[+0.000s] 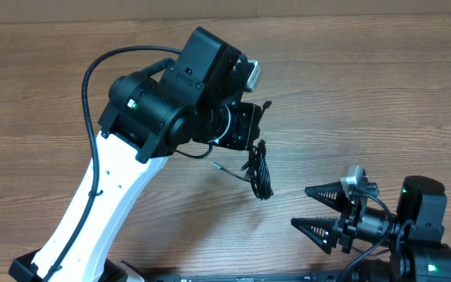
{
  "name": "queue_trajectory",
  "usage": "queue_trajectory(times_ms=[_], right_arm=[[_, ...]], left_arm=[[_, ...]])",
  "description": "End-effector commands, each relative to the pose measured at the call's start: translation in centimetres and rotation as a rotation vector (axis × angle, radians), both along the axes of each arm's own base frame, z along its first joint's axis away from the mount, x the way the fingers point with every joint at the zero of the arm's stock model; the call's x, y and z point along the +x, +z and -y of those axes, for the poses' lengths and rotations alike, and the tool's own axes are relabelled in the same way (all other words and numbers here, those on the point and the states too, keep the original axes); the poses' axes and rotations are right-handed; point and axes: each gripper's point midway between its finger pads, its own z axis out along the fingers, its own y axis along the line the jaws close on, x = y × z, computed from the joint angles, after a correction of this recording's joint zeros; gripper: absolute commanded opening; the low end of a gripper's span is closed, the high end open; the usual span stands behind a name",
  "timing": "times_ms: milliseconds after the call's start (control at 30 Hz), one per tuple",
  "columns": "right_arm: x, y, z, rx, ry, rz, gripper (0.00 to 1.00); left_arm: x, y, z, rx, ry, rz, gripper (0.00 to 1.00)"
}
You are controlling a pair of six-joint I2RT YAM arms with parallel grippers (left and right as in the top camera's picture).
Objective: Untangle cables
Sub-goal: 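Lift the cable coil with the left gripper and swing it right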
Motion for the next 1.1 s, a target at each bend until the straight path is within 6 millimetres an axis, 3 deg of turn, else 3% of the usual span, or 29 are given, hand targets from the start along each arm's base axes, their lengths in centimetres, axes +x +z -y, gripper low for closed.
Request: queue_trajectory(times_ms=[0,233,667,1067], right_arm=[[-0.3,0.3,-0.2,0.029,0.013,-0.016,0.84],[-1.3,1.5,-0.7,0.096,0.076,-0.012,0.83],[-0.8,1.5,-0.6,0.107,0.047,-0.064,0.83],[0.4,1.4,-0.2,0.081,0.0,-0.057,0.83]], left_arm=[[-1.2,2.2,0.6,-0.079,-0.031,0.019,0.04],[-0.9,2.7,1.2,-0.101,-0.037,0.046,0.04],[-1.9,3.3,2.9,-0.135,-0.063,0.047,0.04],[-3.0,5.3,6.4,-0.232,-0.098,0.088,0.04]])
